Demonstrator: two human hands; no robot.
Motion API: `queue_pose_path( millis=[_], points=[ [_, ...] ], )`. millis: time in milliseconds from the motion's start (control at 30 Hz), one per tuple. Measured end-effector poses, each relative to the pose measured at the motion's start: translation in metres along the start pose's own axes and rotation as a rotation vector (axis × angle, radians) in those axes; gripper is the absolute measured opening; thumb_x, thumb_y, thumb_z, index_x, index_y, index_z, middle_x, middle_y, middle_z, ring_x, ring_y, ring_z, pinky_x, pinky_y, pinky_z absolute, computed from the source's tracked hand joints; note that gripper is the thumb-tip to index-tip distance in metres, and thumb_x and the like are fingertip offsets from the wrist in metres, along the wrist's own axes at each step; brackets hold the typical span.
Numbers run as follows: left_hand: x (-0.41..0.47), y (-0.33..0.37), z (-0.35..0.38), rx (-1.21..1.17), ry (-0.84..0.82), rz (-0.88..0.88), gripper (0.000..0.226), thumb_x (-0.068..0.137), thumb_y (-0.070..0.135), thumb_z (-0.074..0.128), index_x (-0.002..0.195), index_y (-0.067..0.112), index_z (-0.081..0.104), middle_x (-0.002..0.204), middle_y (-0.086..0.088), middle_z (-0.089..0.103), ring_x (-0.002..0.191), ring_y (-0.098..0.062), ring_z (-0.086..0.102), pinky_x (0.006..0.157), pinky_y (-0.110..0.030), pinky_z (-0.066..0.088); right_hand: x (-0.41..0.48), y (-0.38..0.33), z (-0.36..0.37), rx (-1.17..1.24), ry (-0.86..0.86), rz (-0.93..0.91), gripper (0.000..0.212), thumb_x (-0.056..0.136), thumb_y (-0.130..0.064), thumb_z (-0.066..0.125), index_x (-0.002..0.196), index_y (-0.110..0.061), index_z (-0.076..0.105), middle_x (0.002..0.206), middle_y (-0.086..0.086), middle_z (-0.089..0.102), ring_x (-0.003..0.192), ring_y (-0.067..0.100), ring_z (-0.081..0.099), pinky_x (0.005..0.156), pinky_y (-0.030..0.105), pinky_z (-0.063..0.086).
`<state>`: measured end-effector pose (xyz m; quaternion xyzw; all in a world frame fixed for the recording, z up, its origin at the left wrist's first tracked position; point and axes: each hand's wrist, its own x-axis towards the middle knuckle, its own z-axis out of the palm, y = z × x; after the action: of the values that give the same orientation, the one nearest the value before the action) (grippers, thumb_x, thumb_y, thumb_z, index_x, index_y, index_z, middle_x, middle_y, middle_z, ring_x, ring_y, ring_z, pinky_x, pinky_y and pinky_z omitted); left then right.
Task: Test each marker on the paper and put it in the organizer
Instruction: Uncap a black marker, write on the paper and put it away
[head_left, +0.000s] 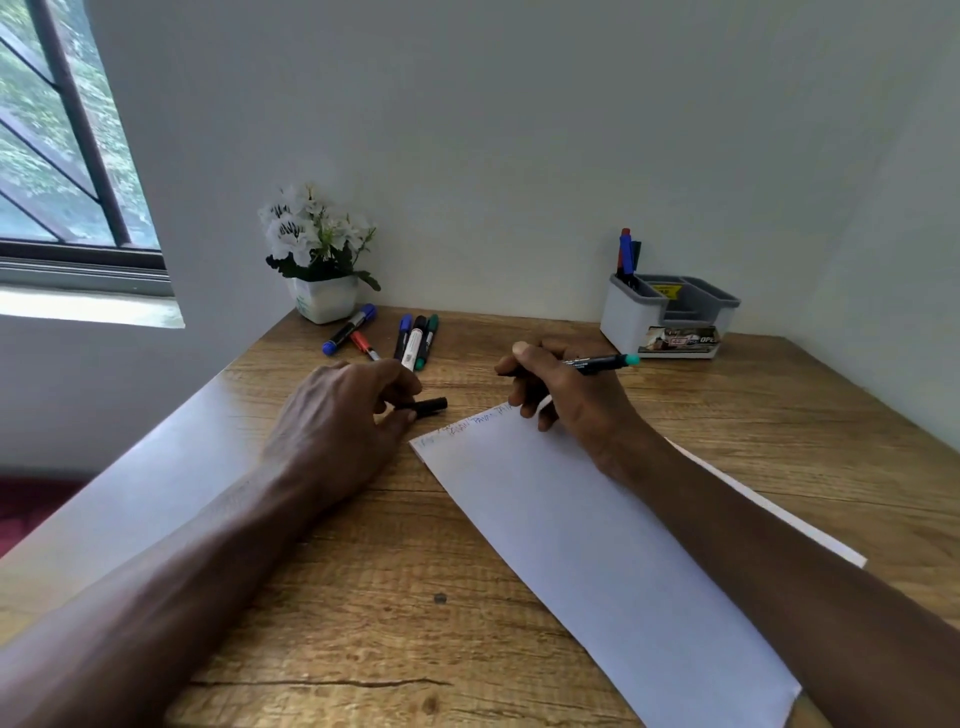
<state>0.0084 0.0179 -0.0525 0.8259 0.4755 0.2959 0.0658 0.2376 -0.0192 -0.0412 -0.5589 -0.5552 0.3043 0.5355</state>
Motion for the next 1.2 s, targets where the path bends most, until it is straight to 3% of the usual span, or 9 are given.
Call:
queue_pose_path(
  millis=[167, 300, 433, 633, 867, 1200],
  points=[
    [0.002, -0.008, 0.000, -0.233, 0.115, -0.095, 0.035, 0.088, 0.017, 0.078, 0.117, 0.035, 0.071, 0.103, 0.020, 0.070, 0.098, -0.001, 0.065, 0.084, -0.026, 0.048, -0.004, -0.005, -0.001, 0.104, -0.089, -0.015, 0.018, 0.101, -0.010, 0.054, 0.104, -0.007, 0.072, 0.074, 0.009, 0.070, 0.066, 0.018, 0.062, 0.052, 0.025, 0.049],
    [0.003, -0.015, 0.002, -0.335, 0.128, -0.091, 0.035, 0.090, 0.016, 0.075, 0.115, 0.040, 0.072, 0.107, 0.022, 0.070, 0.102, 0.003, 0.064, 0.084, -0.027, 0.053, -0.005, -0.004, -0.002, 0.213, -0.142, -0.018, 0.011, 0.097, -0.010, 0.059, 0.095, -0.010, 0.070, 0.079, 0.008, 0.072, 0.071, 0.017, 0.065, 0.059, 0.028, 0.050],
    [0.003, -0.015, 0.003, -0.348, 0.111, -0.034, 0.035, 0.090, 0.014, 0.075, 0.112, 0.041, 0.073, 0.107, 0.023, 0.071, 0.102, 0.003, 0.065, 0.081, -0.031, 0.057, -0.006, -0.004, -0.001, 0.294, -0.251, -0.003, 0.019, 0.089, -0.022, 0.058, 0.096, -0.014, 0.075, 0.088, 0.010, 0.076, 0.079, 0.016, 0.068, 0.063, 0.026, 0.052],
    [0.001, -0.013, 0.004, -0.366, 0.090, 0.012, 0.034, 0.090, 0.012, 0.075, 0.108, 0.042, 0.074, 0.103, 0.025, 0.071, 0.098, 0.008, 0.064, 0.071, -0.023, 0.050, -0.009, -0.006, 0.002, 0.253, -0.279, -0.010, 0.023, 0.100, -0.009, 0.052, 0.099, -0.013, 0.075, 0.093, 0.014, 0.078, 0.081, 0.016, 0.069, 0.064, 0.026, 0.052],
    [0.000, -0.010, 0.003, -0.355, 0.069, 0.061, 0.034, 0.091, 0.011, 0.074, 0.111, 0.039, 0.074, 0.104, 0.023, 0.070, 0.100, 0.007, 0.063, 0.065, -0.012, 0.042, -0.010, -0.007, 0.002, 0.221, -0.275, -0.008, 0.014, 0.101, -0.009, 0.054, 0.096, -0.012, 0.067, 0.095, 0.016, 0.078, 0.080, 0.018, 0.068, 0.062, 0.026, 0.052],
    [-0.001, -0.007, 0.000, -0.325, 0.077, 0.101, 0.032, 0.091, 0.012, 0.074, 0.113, 0.036, 0.074, 0.102, 0.024, 0.070, 0.099, 0.006, 0.063, 0.065, -0.010, 0.045, -0.013, -0.009, 0.004, 0.202, -0.276, -0.005, 0.008, 0.098, -0.011, 0.062, 0.092, -0.013, 0.067, 0.094, 0.015, 0.078, 0.081, 0.016, 0.069, 0.064, 0.026, 0.052]
  ],
)
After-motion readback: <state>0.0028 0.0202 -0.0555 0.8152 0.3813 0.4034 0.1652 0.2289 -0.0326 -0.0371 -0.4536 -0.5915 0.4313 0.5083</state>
